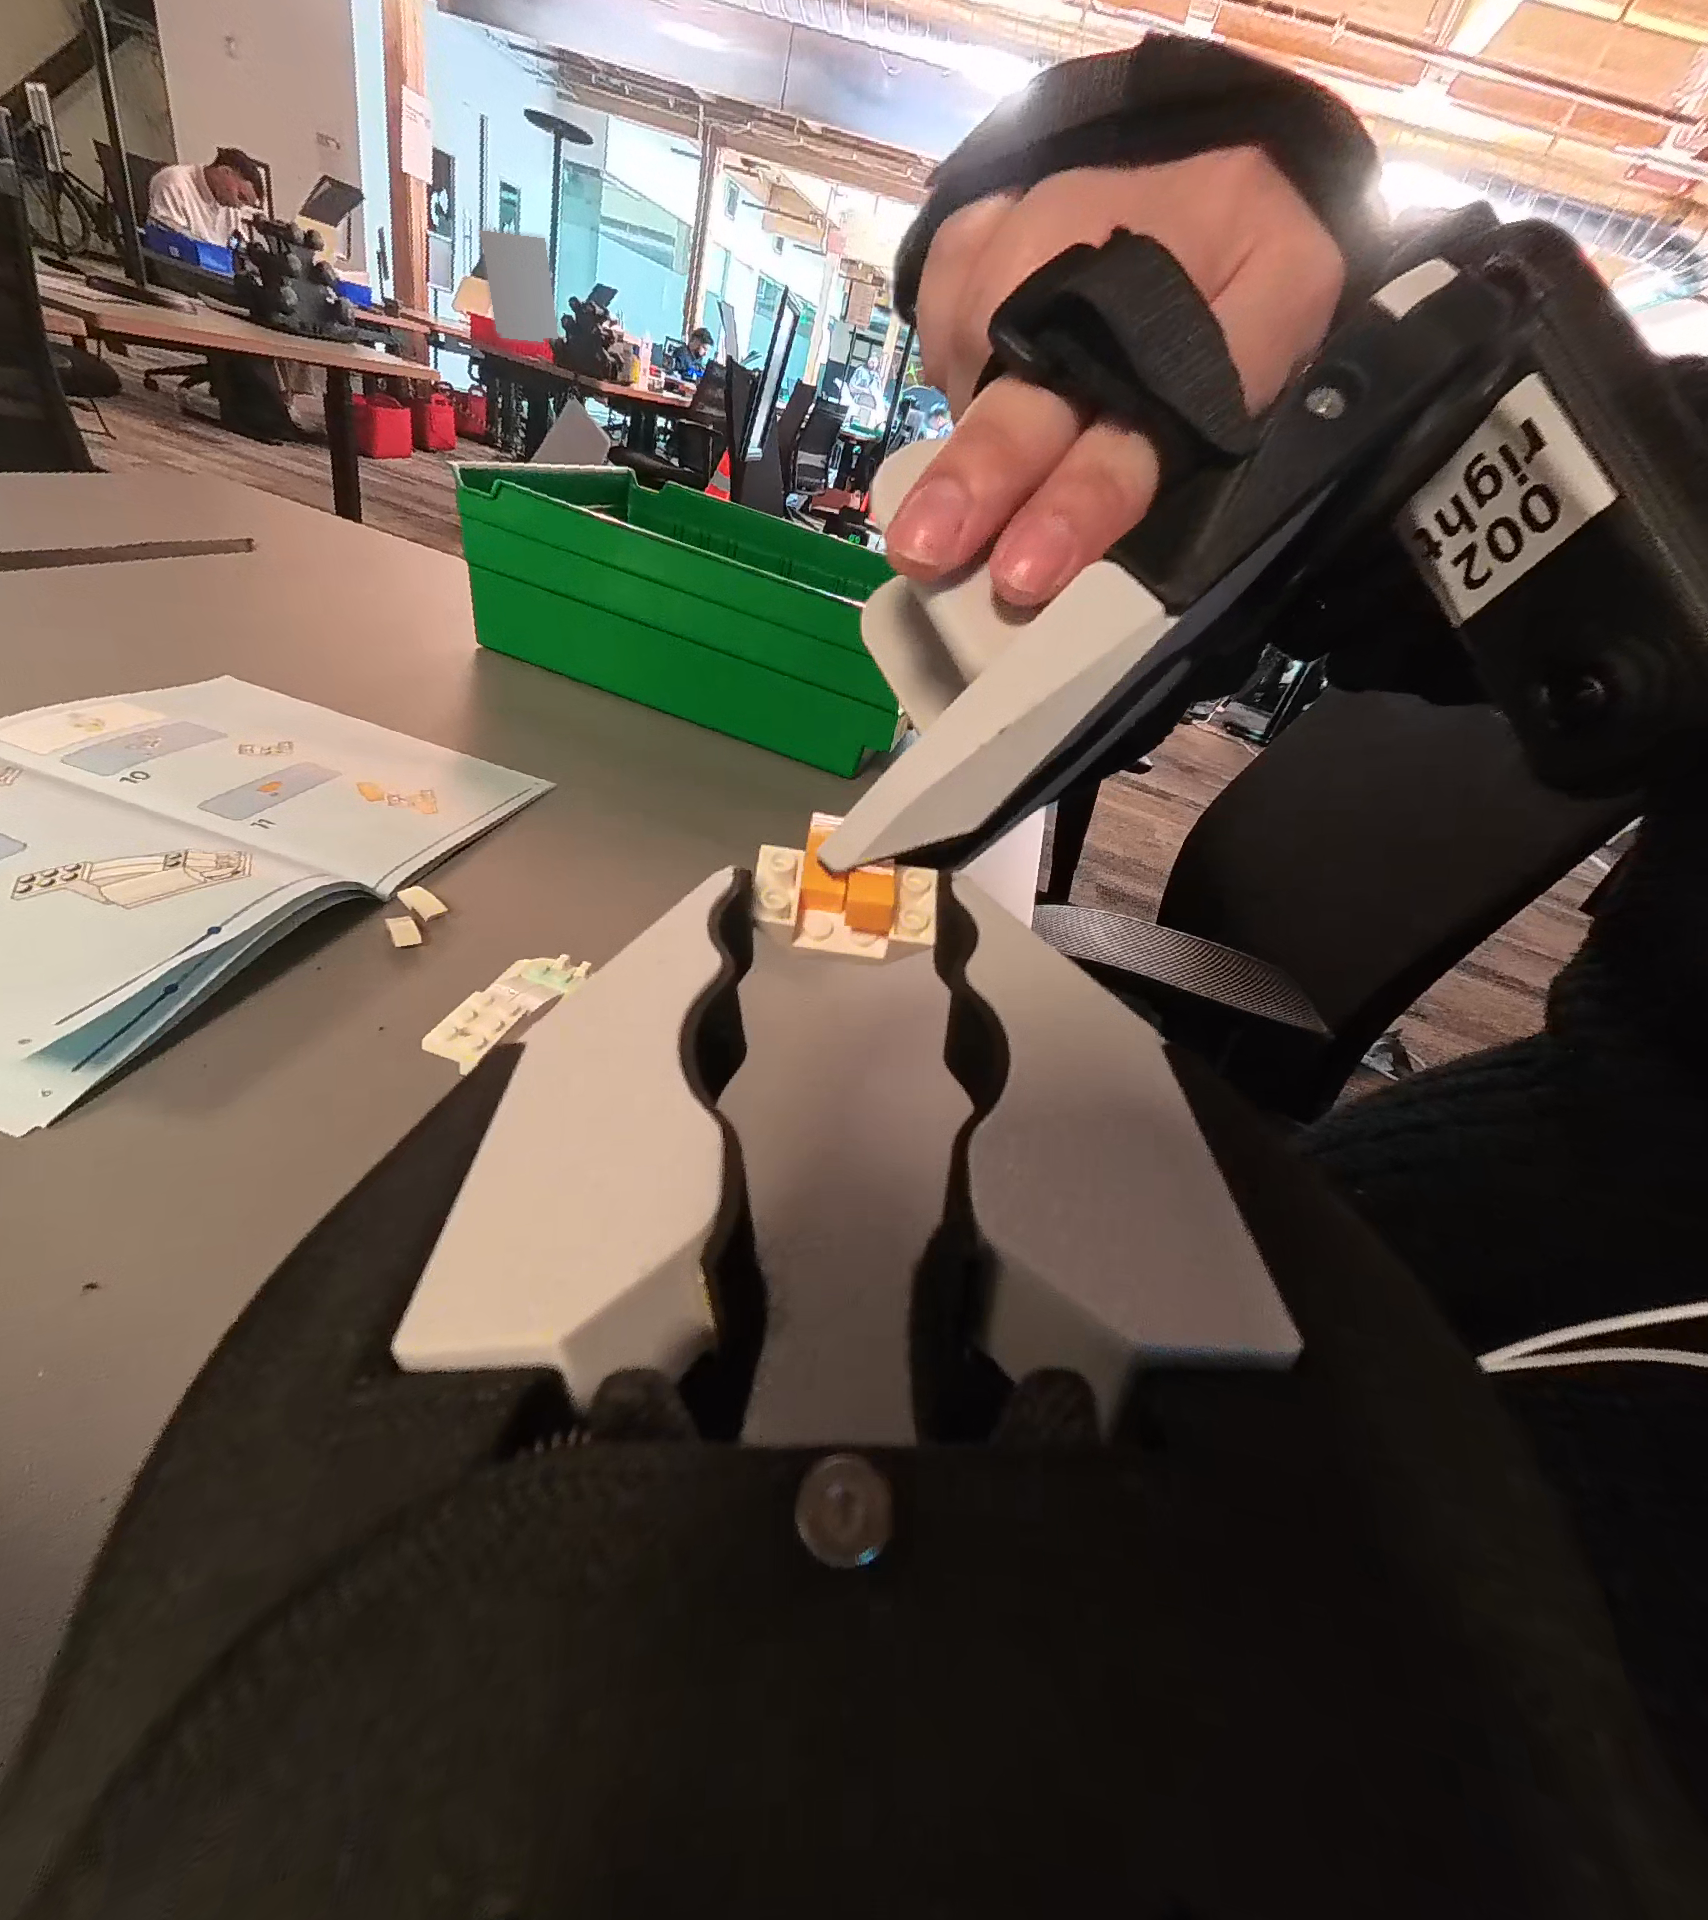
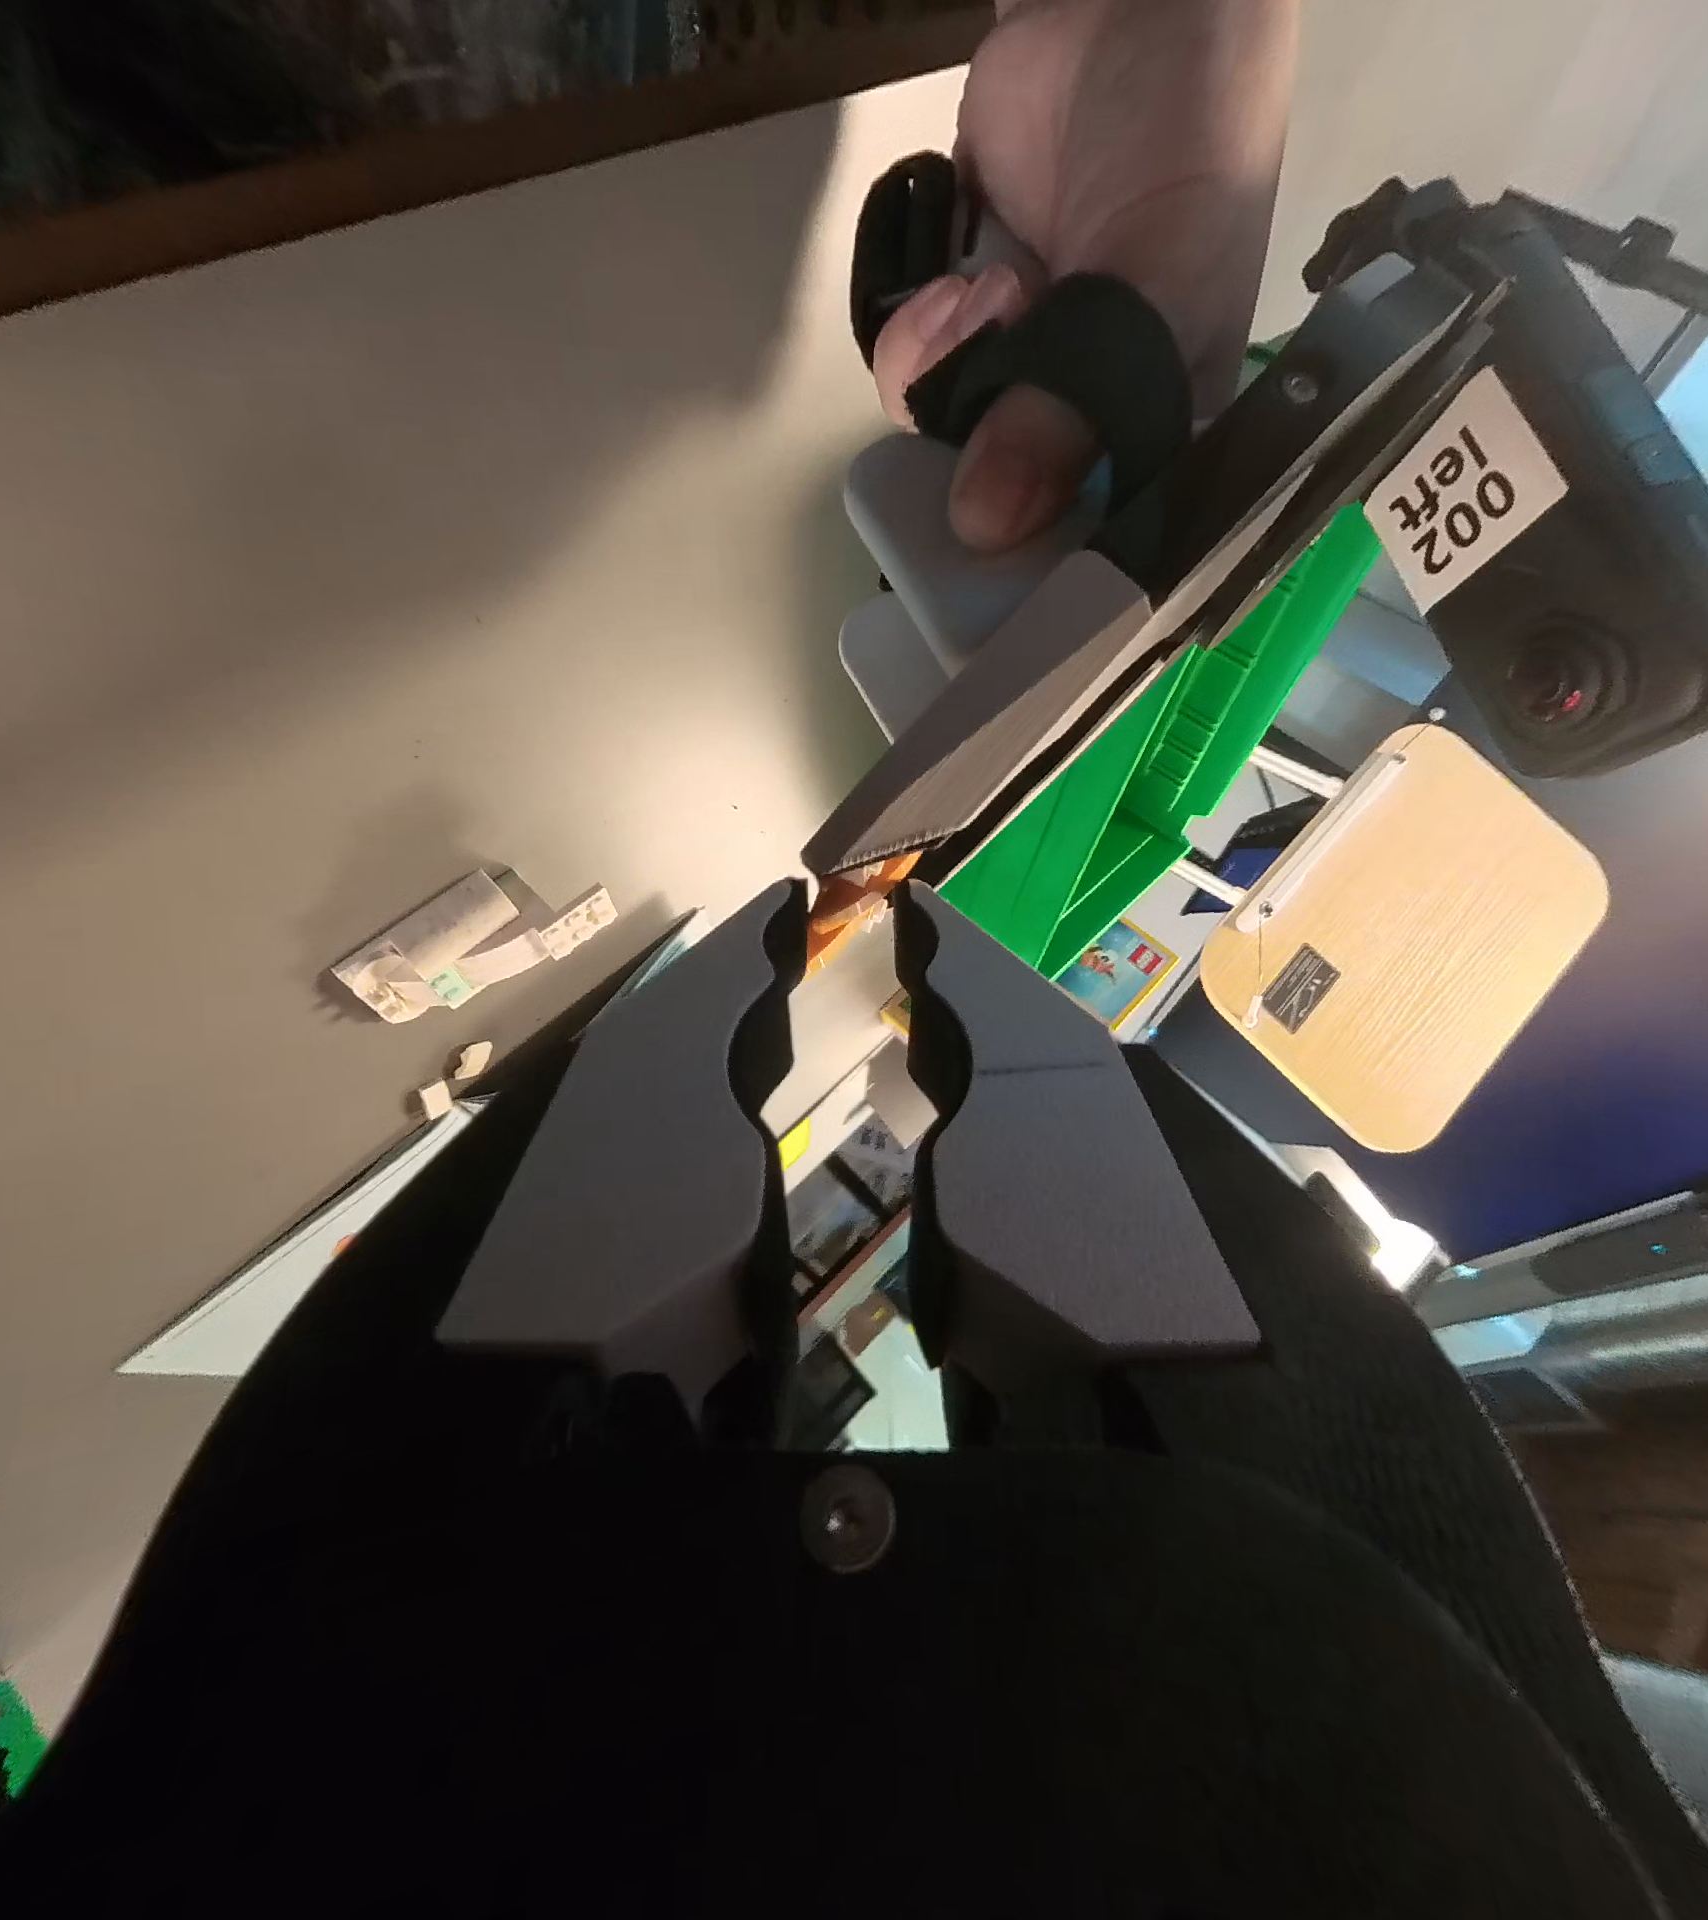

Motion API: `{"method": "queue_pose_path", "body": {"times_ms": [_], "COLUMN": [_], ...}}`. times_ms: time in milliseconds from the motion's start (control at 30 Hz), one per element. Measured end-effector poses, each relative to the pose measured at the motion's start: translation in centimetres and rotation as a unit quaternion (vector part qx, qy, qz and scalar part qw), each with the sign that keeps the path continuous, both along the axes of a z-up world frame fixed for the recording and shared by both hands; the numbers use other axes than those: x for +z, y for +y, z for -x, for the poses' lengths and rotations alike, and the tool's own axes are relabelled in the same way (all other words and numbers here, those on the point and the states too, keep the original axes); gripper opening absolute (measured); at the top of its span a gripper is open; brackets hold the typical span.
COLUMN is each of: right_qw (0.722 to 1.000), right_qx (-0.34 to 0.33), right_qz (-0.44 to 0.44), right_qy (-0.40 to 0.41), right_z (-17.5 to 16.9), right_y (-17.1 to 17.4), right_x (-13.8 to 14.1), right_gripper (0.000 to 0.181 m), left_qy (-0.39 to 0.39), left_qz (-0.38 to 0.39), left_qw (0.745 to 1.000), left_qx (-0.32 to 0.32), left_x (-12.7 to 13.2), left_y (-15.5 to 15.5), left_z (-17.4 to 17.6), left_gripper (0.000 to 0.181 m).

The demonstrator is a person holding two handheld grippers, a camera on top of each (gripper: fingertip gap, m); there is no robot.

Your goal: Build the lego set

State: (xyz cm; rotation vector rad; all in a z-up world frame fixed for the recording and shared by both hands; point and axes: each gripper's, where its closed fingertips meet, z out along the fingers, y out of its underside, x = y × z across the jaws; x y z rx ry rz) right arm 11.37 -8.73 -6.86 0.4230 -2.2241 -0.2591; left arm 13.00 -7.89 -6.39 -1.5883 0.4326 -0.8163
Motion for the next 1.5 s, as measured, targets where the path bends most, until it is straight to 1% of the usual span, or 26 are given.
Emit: {"method": "queue_pose_path", "body": {"times_ms": [267, 867, 1100, 1233, 1500], "right_qw": [1.000, 1.000, 1.000, 1.000, 1.000], "right_qx": [-0.006, 0.008, -0.007, -0.011, -0.001], "right_qz": [0.001, -0.014, 0.002, 0.016, 0.016], "right_qy": [0.000, 0.011, 0.012, 0.011, 0.011], "right_z": [-0.10, -0.49, -0.47, -0.46, -0.59], "right_y": [-0.03, 0.01, 0.03, -0.13, -0.22], "right_x": [0.21, 0.73, 0.64, 0.56, 0.74], "right_gripper": [0.015, 0.006, 0.007, 0.011, 0.006], "left_qy": [-0.005, -0.006, -0.019, -0.030, -0.031], "left_qz": [-0.002, 0.000, 0.008, 0.012, 0.015], "left_qw": [1.000, 1.000, 1.000, 0.999, 0.999], "left_qx": [-0.002, -0.009, -0.009, -0.013, -0.023], "left_x": [0.20, 0.30, 0.33, 0.41, 0.61], "left_y": [-0.10, -0.30, -0.23, -0.26, -0.41], "left_z": [0.00, -0.20, -0.14, -0.07, -0.13], "left_gripper": [0.034, 0.033, 0.034, 0.034, 0.034]}}
